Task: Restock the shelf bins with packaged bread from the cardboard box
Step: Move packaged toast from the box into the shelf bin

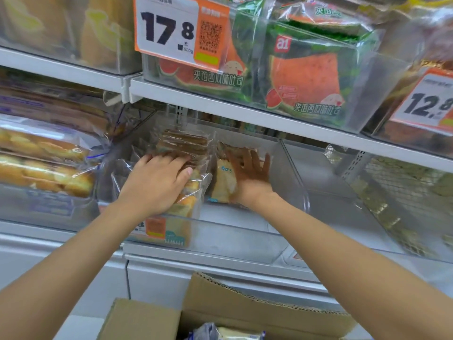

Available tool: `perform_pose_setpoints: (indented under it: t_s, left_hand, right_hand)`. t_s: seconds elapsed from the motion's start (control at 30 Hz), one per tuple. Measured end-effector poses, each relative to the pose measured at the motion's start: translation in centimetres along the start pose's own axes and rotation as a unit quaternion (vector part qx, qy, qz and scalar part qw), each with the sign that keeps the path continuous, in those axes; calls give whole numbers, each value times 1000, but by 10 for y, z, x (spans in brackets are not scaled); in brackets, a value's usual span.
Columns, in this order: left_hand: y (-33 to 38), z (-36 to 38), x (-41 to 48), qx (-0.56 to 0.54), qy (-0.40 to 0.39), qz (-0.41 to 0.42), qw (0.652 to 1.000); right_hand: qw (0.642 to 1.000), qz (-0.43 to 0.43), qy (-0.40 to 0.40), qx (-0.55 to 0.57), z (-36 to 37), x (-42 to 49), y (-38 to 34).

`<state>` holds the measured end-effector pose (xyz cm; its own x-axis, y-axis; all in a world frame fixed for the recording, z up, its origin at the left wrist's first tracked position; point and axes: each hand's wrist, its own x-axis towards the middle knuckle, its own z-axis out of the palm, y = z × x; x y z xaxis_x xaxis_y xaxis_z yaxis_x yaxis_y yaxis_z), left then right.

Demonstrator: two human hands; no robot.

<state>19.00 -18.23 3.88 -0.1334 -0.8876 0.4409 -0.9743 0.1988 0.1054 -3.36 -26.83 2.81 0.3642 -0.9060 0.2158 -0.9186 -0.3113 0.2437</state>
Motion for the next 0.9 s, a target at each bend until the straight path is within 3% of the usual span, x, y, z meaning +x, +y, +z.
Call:
perform_pose_setpoints:
  t_s: [0.2, 0.3, 0.37, 0.5, 0.63, 0.77, 0.9]
  left_hand:
    - [2, -5, 0, -6, -26, -11, 1000]
    - [5, -12, 2, -31, -62, -38, 997]
    - [14, -25, 3, -26, -45, -45, 998]
    - [63, -55, -14, -95, 24, -65, 993]
    - [128, -65, -57, -135, -40, -62, 988]
    - [162, -36, -119, -197, -183, -126, 955]
    - [159, 2, -185, -271, -255, -197, 907]
  right_hand:
    - [999, -7, -29, 35, -9, -6, 2]
    - [995, -17, -2, 100, -27, -20, 2]
    - [988, -31, 29, 150, -40, -35, 1]
    - [970, -32, 71, 231, -66, -87, 7]
    - [962, -13, 82, 261, -85, -162, 18]
    - [952, 14, -48, 303, -60, -243, 34]
    - [924, 39, -194, 326, -5, -315, 50]
